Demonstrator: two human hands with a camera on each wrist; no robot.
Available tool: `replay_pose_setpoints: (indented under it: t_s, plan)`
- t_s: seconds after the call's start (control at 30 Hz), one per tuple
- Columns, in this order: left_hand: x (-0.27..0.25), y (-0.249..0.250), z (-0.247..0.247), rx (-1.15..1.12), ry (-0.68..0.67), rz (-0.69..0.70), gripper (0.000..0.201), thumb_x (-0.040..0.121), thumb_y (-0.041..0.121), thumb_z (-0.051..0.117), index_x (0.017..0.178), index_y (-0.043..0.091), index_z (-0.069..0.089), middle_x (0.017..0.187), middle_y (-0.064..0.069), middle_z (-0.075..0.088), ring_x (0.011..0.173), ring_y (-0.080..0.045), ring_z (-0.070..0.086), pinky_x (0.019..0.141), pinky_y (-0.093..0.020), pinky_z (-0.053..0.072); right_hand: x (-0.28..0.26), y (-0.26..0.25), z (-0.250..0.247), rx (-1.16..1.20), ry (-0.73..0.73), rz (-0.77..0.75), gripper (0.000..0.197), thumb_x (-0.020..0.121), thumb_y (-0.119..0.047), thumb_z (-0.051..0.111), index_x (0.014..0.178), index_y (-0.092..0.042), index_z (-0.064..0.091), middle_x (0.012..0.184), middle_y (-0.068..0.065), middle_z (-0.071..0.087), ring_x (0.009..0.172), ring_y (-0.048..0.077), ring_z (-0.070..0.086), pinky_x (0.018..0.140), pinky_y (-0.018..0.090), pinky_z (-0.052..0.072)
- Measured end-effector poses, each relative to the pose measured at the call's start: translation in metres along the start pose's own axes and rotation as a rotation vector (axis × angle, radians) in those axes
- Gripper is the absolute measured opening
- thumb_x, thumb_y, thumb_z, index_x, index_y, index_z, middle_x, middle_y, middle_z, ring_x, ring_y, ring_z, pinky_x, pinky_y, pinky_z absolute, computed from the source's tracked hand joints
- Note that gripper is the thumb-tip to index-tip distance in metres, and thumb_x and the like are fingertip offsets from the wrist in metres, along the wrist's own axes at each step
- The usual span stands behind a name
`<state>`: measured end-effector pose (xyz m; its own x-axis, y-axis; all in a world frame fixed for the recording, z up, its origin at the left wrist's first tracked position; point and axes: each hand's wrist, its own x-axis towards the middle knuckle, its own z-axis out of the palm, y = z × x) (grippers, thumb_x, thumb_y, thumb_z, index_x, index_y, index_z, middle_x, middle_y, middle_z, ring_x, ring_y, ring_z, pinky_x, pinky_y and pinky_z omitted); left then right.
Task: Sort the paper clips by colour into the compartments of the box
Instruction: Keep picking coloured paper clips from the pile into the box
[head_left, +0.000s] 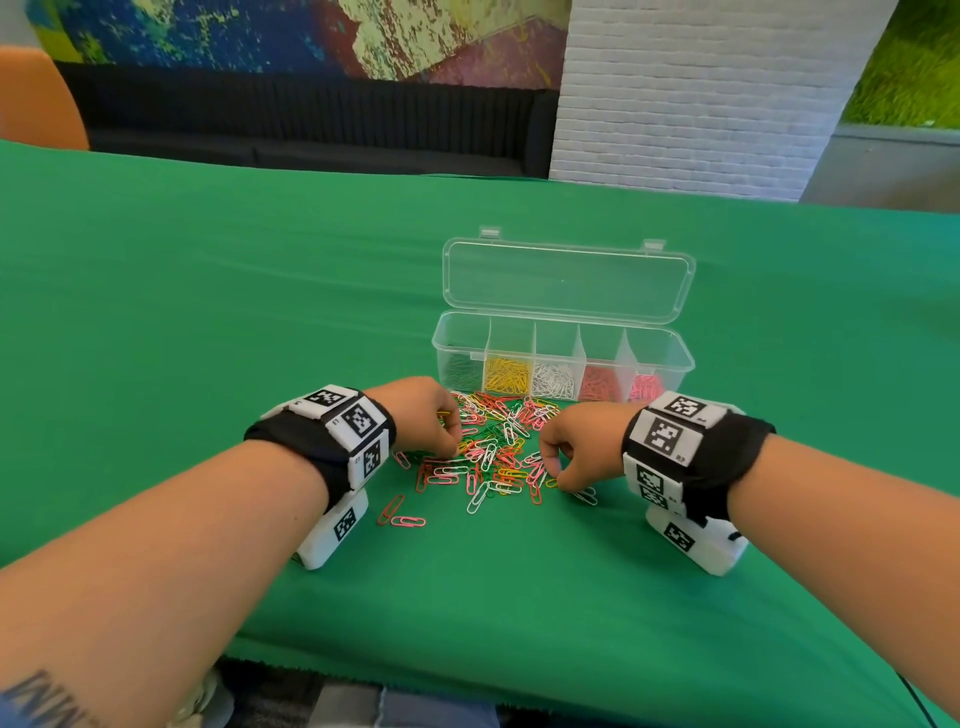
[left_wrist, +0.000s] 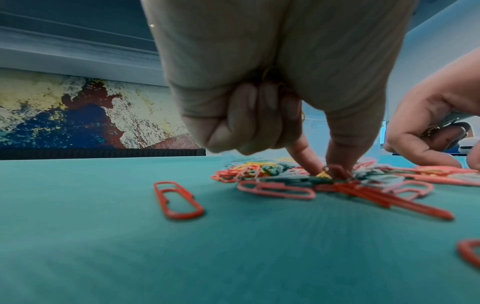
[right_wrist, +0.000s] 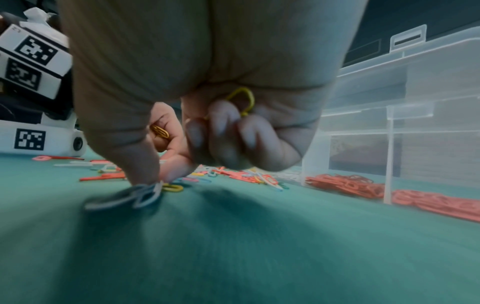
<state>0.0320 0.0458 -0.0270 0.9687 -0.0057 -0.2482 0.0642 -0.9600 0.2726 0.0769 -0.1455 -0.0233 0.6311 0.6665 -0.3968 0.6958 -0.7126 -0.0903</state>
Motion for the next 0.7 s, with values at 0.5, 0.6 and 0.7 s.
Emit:
replay_pose_setpoints:
  t_s: [0.5,0.6,0.7]
  plan:
    - [0.0027,-0.0029,0.0018,0.047,0.026,0.038,0.019,0.083,0.036,0.068,0.094,0.020,0.069,0.068,0.012,0.050,0.062,-0.006,0.046,0.050,-0.018,0.031,-0.0013,0.0005,0.0049,0.023,-0.002,0.046,0.021,0.079,-0.014,0.058,0.063,-0.022,0.047,0.062,-0.007,0.046,0.054,0.006,0.040,0.051,0.018,0.036]
    - [0.0031,-0.0023,0.0017,0.063,0.032,0.044,0.015,0.082,0.032,0.069,0.092,0.020,0.070,0.065,0.011,0.050,0.058,-0.004,0.044,0.048,-0.018,0.032,-0.0015,0.0003,0.0048,0.021,0.003,0.051,0.022,0.078,-0.013,0.057,0.062,-0.023,0.047,0.061,-0.008,0.046,0.054,0.006,0.040,0.051,0.017,0.037]
    - [0.0025,-0.0008,0.0020,0.051,0.015,0.042,0.013,0.083,0.027,0.067,0.092,0.019,0.070,0.065,0.011,0.050,0.056,-0.004,0.043,0.049,-0.019,0.033,-0.0017,0.0000,0.0053,0.011,0.005,0.055,0.022,0.078,-0.014,0.057,0.061,-0.023,0.046,0.061,-0.008,0.046,0.054,0.006,0.040,0.051,0.018,0.037]
